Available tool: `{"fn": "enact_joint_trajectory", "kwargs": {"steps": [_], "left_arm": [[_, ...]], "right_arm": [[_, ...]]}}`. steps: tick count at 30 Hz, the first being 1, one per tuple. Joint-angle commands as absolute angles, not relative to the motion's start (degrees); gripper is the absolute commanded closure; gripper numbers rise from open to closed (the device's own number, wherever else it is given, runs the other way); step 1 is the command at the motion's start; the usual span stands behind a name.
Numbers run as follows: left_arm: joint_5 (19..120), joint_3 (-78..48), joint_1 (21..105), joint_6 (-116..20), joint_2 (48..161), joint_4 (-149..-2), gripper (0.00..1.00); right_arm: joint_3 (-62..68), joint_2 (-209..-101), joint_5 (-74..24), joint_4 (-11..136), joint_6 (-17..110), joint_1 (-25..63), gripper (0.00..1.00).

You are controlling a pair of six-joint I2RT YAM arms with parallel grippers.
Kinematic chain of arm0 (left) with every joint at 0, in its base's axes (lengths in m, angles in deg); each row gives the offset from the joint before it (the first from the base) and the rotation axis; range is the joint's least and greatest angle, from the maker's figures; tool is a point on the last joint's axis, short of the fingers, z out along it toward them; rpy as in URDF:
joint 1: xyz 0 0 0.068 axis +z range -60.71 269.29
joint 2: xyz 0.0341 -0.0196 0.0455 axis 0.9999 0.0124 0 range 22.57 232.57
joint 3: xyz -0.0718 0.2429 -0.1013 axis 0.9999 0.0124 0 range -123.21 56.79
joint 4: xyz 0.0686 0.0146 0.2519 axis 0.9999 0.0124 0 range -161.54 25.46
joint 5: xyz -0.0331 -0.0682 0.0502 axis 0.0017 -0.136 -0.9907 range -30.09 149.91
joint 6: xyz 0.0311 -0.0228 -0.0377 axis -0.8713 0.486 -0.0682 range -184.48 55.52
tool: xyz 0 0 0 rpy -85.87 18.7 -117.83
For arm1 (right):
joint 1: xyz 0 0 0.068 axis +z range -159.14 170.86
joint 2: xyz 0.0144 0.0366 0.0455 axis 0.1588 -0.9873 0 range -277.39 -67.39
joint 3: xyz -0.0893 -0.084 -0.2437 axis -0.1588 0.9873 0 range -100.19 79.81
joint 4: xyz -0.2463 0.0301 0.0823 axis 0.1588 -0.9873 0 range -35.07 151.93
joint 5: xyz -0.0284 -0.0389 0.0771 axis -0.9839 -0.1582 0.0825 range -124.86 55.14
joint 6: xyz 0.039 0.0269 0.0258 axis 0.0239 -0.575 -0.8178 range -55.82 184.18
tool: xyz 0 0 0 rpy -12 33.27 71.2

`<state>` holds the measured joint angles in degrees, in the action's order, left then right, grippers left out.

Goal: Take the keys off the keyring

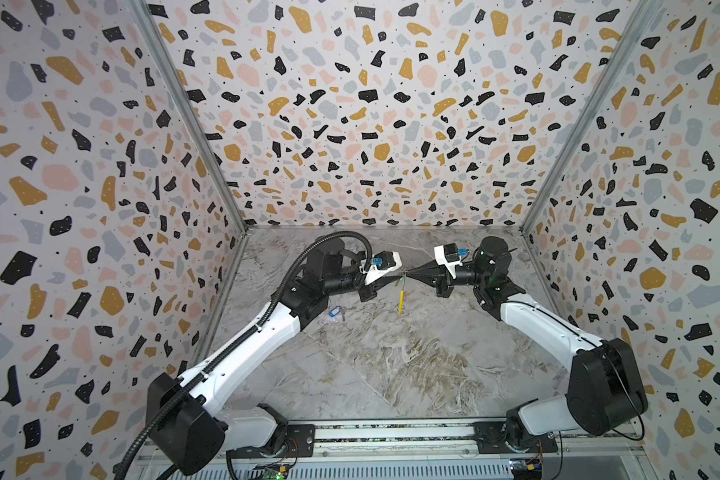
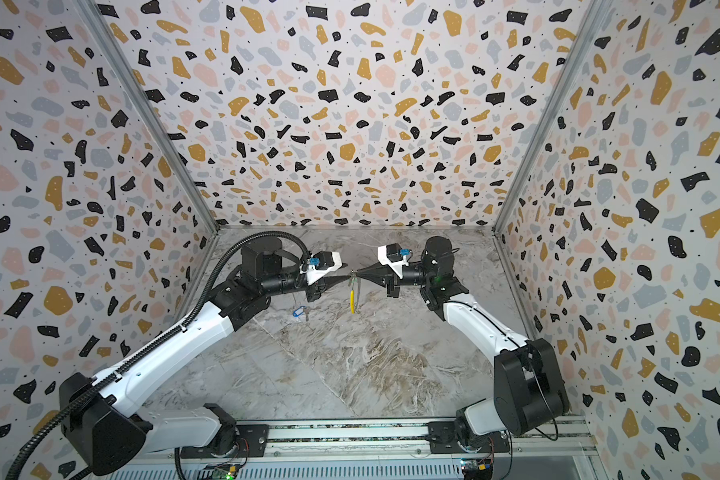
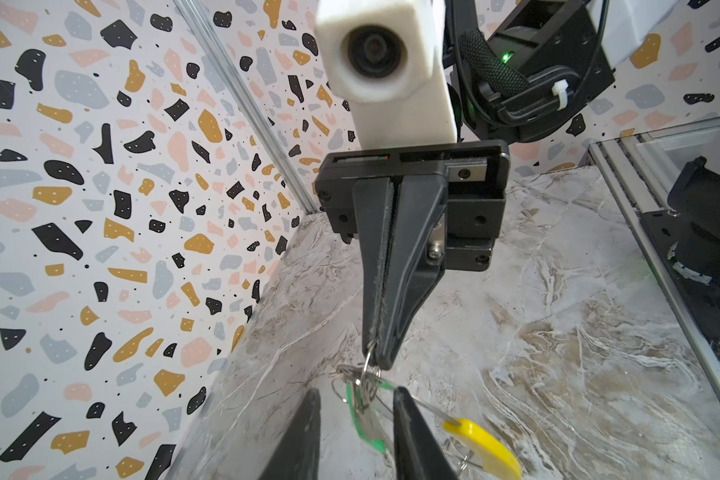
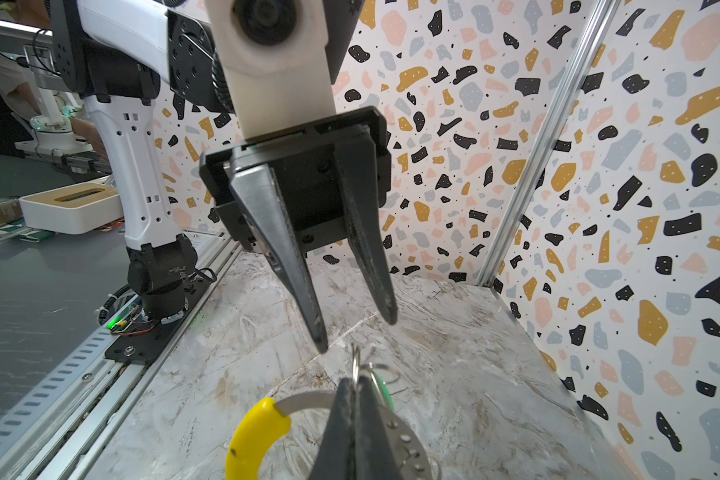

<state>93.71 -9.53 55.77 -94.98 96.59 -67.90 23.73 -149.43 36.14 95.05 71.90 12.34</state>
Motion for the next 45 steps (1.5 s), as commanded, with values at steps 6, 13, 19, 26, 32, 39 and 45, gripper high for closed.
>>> {"fn": "enact_joint_trajectory", "kwargs": {"steps": [6, 13, 19, 26, 32, 39, 45], "left_arm": [[90.4, -5.9, 55.1, -91.2, 96.3, -72.9, 0.56], [87.7, -3.3, 55.1, -85.4, 97.7, -77.7, 0.59], [91.7, -2.6, 55.1, -83.6, 98.5, -82.0, 0.65], [95.6, -2.9, 55.1, -83.5, 99.7, -82.4, 0.82], [95.9, -3.7, 55.1, -84.2, 100.5, -80.3, 0.95], [93.5, -5.2, 55.1, -87.9, 100.3, -74.0, 1.00], [92.5, -6.7, 54.7, -89.4, 101.0, -70.7, 0.79]], "right_arm": [[23.8, -147.5, 37.2, 99.0, 69.7, 11.9, 1.00], [24.0, -147.2, 37.6, 98.9, 69.6, 11.9, 1.00], [24.4, -146.8, 37.0, 99.1, 69.6, 11.9, 1.00], [25.1, -146.6, 36.0, 103.8, 66.4, 11.7, 1.00], [26.2, -146.3, 35.8, 108.8, 62.9, 10.9, 1.00], [28.1, -146.0, 34.7, 117.6, 56.9, 9.2, 1.00], [28.4, -147.1, 35.2, 120.0, 54.6, 9.1, 1.00]]}}
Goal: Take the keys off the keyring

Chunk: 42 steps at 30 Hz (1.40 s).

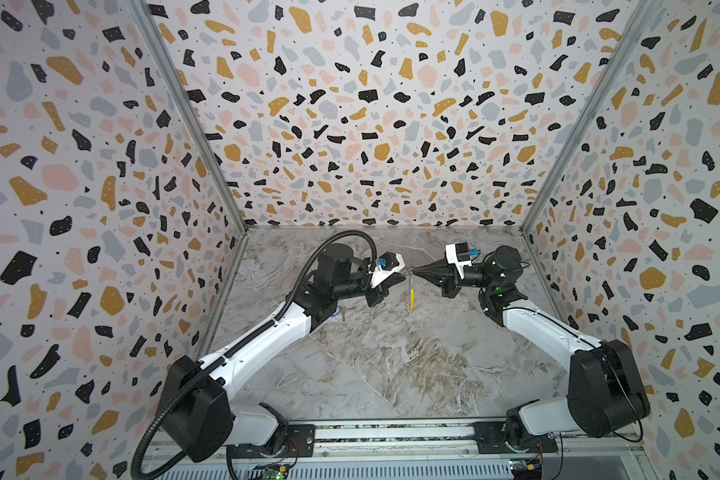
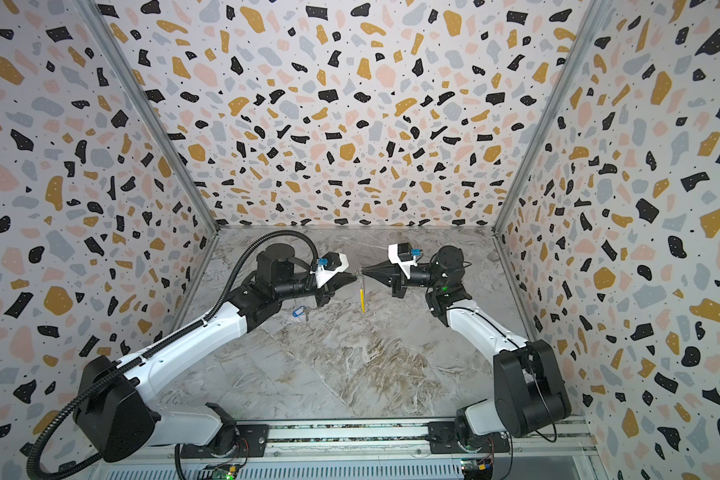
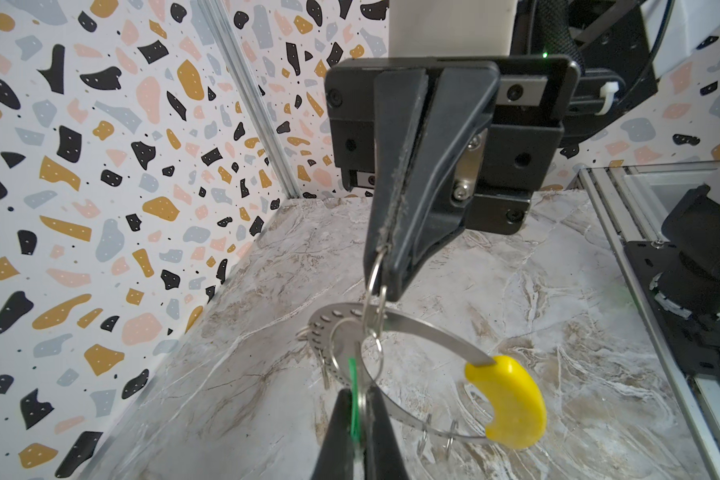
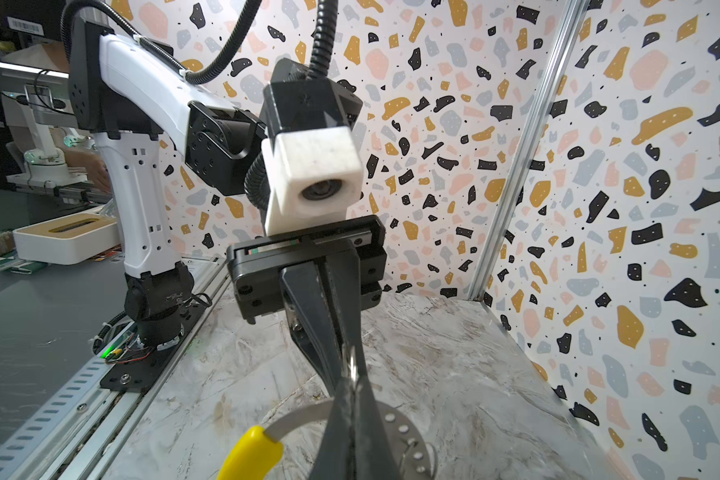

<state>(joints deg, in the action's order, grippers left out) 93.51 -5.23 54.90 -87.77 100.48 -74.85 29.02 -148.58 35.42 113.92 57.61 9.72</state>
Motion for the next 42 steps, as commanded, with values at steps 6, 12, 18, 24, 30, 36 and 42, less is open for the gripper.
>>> {"fn": "enact_joint_trajectory", "kwargs": {"steps": [6, 12, 18, 24, 30, 36, 42], "left_arm": [[90.7, -7.1, 54.7, -90.0, 98.5, -72.5, 0.73], [93.2, -8.0, 54.7, -87.0, 96.0, -77.3, 0.78], [95.7, -9.1, 54.4, -85.2, 95.5, -80.3, 0.78], [98.0, -10.4, 53.7, -84.6, 97.2, -80.3, 0.79], [99.0, -10.8, 53.1, -84.5, 97.9, -80.4, 0.81], [98.4, -11.0, 52.7, -85.2, 98.5, -79.1, 0.81], [97.7, -11.4, 52.6, -85.5, 99.5, -78.3, 0.83]], "right_arm": [[29.1, -147.6, 36.0, 122.0, 52.9, 9.2, 1.00], [29.1, -147.9, 36.6, 121.2, 53.4, 9.1, 1.00], [29.1, -147.8, 36.8, 119.7, 54.4, 9.3, 1.00], [29.2, -147.6, 36.9, 119.2, 54.7, 9.5, 1.00], [29.2, -147.5, 36.8, 118.3, 55.5, 9.7, 1.00], [28.8, -147.5, 36.9, 117.6, 55.8, 9.8, 1.00], [28.6, -147.4, 37.1, 116.8, 56.3, 10.0, 1.00]]}}
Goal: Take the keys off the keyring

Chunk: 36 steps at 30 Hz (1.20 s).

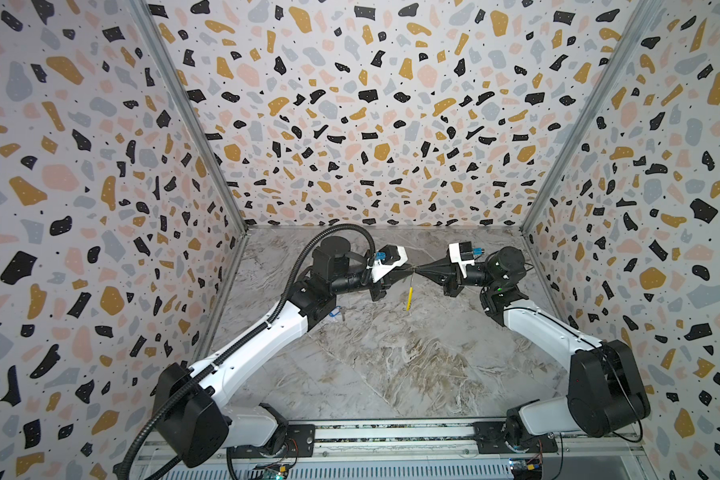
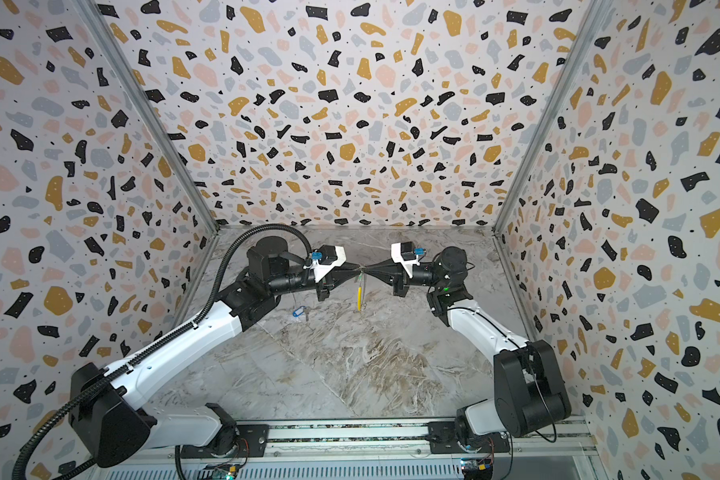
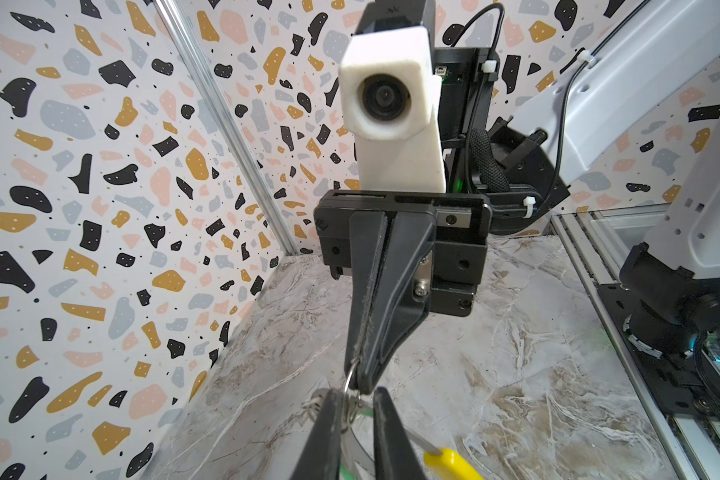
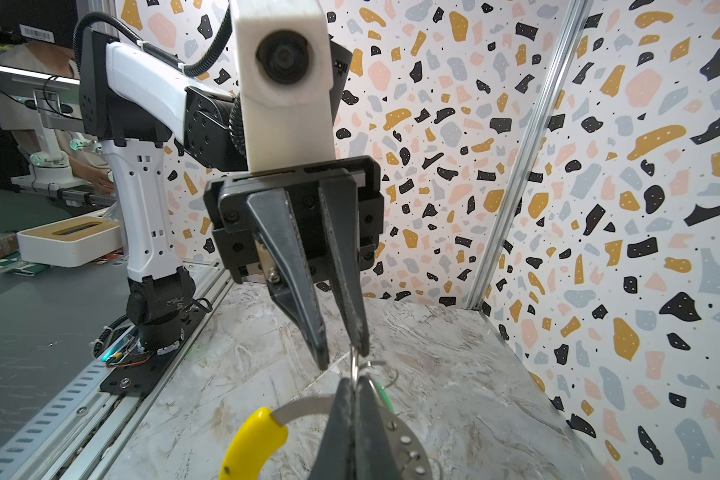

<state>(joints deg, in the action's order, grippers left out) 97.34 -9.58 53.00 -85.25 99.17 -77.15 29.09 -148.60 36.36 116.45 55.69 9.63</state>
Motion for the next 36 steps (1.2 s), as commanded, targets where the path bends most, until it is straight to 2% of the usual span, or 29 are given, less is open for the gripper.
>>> {"fn": "enact_joint_trajectory", "kwargs": {"steps": [1, 5, 11, 12, 15, 17, 19, 23, 31, 36], "left_arm": [[97.6, -11.5, 52.6, -85.6, 99.6, -78.2, 0.84], [97.6, -12.1, 52.6, -86.3, 100.0, -77.0, 0.88], [97.5, -12.4, 52.6, -87.5, 99.9, -75.5, 1.00], [97.4, -12.7, 52.6, -87.9, 99.8, -74.9, 1.00], [96.1, -14.7, 52.6, -89.8, 100.0, -71.0, 1.00], [94.2, -16.8, 52.6, -90.8, 100.5, -67.1, 1.00], [92.4, -19.4, 52.6, -92.8, 101.5, -62.0, 1.00], [90.1, -24.5, 52.6, -95.6, 103.7, -53.6, 1.00], [85.9, -32.5, 51.5, -98.3, 107.7, -43.4, 1.00], [84.1, -34.8, 50.6, -99.3, 109.1, -40.6, 1.00]], "right_arm": [[28.5, -147.4, 37.2, 116.8, 56.4, 10.0, 1.00], [28.2, -147.5, 37.6, 116.9, 56.5, 10.0, 1.00], [28.0, -147.5, 37.9, 116.8, 56.9, 9.9, 1.00], [27.8, -147.4, 37.9, 115.8, 57.8, 9.8, 0.97], [27.2, -145.3, 35.9, 108.1, 64.4, 9.0, 0.73], [25.6, -143.0, 31.1, 95.3, 75.2, 8.7, 0.65], [22.1, -141.9, 26.3, 81.1, 86.0, 9.0, 0.61], [17.4, -141.6, 22.0, 68.8, 94.1, 9.2, 0.60], [16.8, -142.3, 23.9, 65.7, 95.6, 11.1, 0.62], [16.0, -144.0, 24.7, 65.4, 95.1, 12.6, 0.68]]}}
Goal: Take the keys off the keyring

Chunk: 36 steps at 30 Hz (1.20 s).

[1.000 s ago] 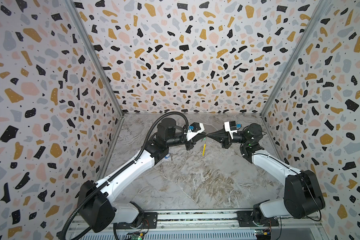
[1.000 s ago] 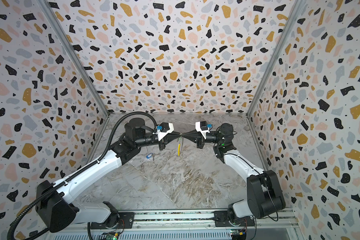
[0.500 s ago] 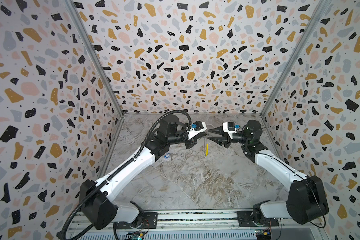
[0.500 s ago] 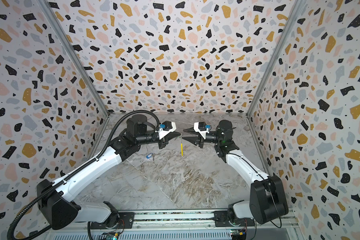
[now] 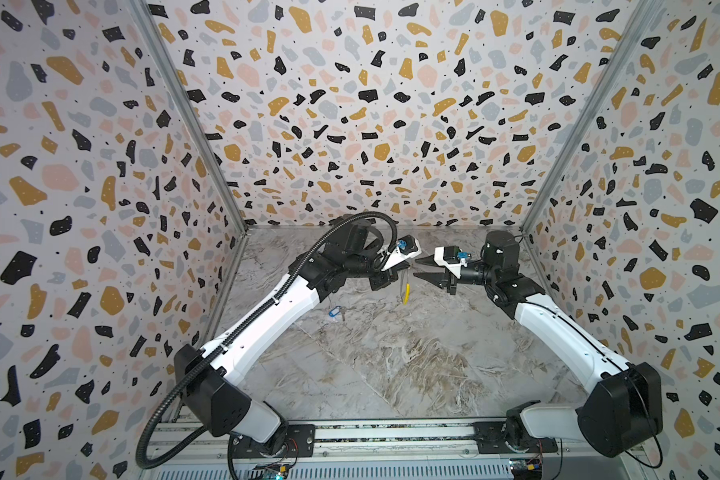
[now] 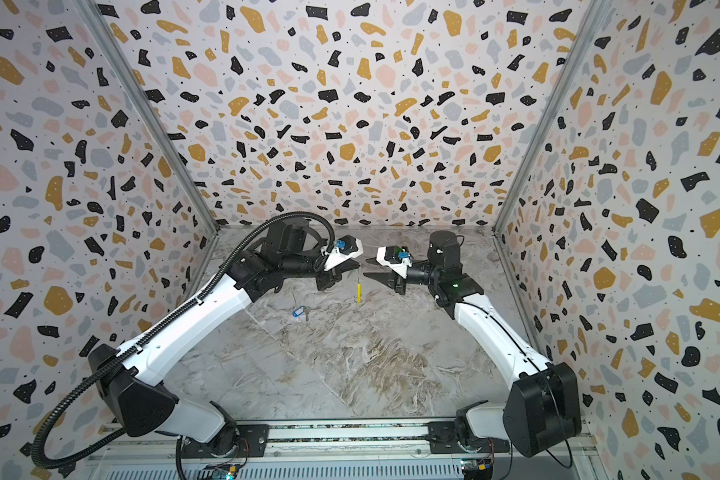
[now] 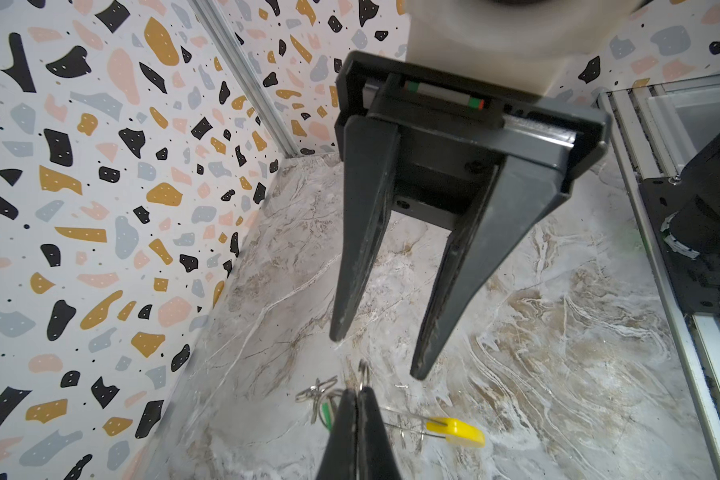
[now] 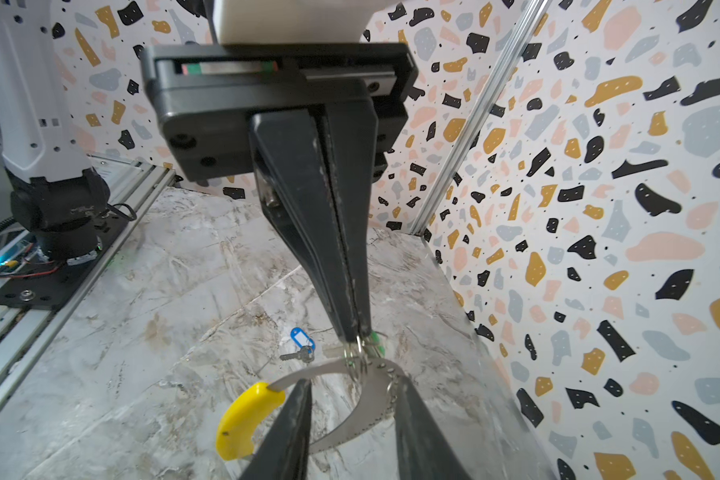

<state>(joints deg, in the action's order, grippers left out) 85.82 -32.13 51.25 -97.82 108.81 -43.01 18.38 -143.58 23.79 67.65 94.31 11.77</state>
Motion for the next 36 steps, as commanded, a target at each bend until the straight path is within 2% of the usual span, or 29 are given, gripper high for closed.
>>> {"fn": "enact_joint_trajectory", "kwargs": {"steps": [1, 15, 21, 24, 25, 28, 29, 32, 36], "left_arm": [[83.6, -35.0, 50.4, -99.5, 109.2, -40.1, 1.00], [81.2, -35.4, 49.0, -101.3, 109.5, -38.6, 1.00], [81.3, -35.2, 48.9, -102.0, 109.2, -38.6, 1.00], [81.3, -34.7, 48.9, -102.0, 109.0, -39.3, 1.00], [81.0, -34.3, 48.9, -101.8, 108.7, -39.9, 0.95], [77.9, -31.8, 49.2, -100.7, 106.4, -43.4, 0.70], [77.5, -30.1, 49.8, -99.7, 105.1, -45.6, 0.66], [80.5, -22.5, 53.6, -95.1, 100.6, -54.6, 0.58], [84.2, -14.2, 56.2, -91.0, 96.8, -62.1, 0.57]], "right_arm": [[15.9, -144.2, 24.6, 65.4, 95.0, 12.7, 0.69], [16.3, -145.6, 25.8, 67.4, 91.5, 13.1, 0.82], [16.0, -145.9, 26.0, 66.2, 91.8, 13.0, 0.98], [16.1, -146.0, 26.8, 66.6, 91.6, 13.0, 1.00], [16.1, -146.0, 27.1, 66.7, 91.4, 13.0, 1.00], [16.3, -146.2, 28.0, 67.7, 90.4, 13.0, 1.00], [16.4, -146.3, 28.3, 68.2, 90.1, 13.0, 1.00], [17.1, -146.1, 29.4, 70.3, 88.6, 13.0, 1.00], [17.1, -146.1, 30.0, 70.5, 88.5, 13.0, 1.00]]}}
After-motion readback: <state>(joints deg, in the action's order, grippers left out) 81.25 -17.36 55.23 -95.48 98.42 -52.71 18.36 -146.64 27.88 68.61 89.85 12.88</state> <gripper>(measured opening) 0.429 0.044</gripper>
